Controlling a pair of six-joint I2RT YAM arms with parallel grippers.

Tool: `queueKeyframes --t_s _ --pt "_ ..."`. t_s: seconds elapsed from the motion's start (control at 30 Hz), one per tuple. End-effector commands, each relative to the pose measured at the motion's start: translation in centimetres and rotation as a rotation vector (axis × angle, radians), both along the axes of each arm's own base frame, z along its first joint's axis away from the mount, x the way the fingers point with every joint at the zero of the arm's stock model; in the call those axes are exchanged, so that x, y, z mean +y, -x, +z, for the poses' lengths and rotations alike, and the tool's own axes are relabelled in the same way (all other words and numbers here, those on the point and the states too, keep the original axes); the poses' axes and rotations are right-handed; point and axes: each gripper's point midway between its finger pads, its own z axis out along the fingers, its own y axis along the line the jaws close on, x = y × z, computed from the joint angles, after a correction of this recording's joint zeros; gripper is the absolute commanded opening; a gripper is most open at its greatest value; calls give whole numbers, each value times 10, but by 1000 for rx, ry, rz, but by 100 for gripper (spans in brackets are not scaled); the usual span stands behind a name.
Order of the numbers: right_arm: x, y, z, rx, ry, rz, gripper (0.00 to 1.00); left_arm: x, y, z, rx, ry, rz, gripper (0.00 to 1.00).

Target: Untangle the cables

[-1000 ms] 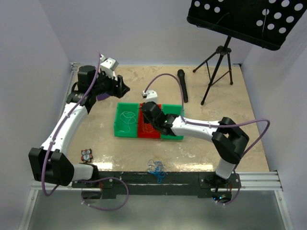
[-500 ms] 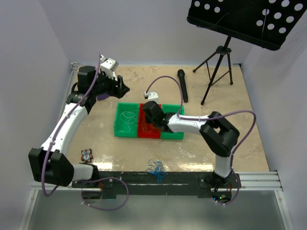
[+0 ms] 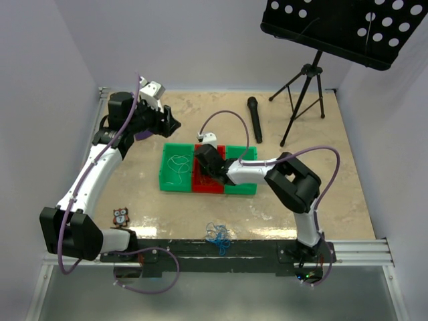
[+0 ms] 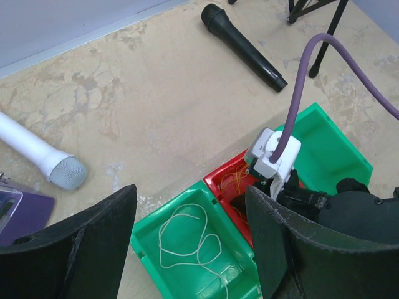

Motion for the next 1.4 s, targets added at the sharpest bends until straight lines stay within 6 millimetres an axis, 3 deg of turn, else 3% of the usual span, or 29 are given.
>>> queueKeyframes --t_s 0.0,0.2,0.43,0.7,0.97,1.07,1.17,1.23,1.37 --pt "8 -5 16 -11 -28 -19 16 3 0 13 -63 1 5 75" --pt "4 -6 52 -57 -61 -32 38 0 3 18 -65 10 -16 75" --pt "7 -8 101 -108 -124 -19 43 1 5 23 -70 8 -11 75" --pt "-3 3 122 -103 -143 -19 42 3 5 33 -109 -16 -19 76" --pt "-12 16 112 -62 -131 -6 40 2 8 34 -112 -17 -36 76" --pt "-13 21 120 -65 -150 14 40 0 10 35 -110 -13 -47 76" --pt "-18 30 134 -81 -182 49 46 -10 22 37 -116 4 -130 77" --pt "-20 36 145 -93 -208 76 60 -23 37 35 -117 21 -221 80" --pt "-26 42 161 -106 -219 92 64 -40 63 17 -109 -65 -367 82"
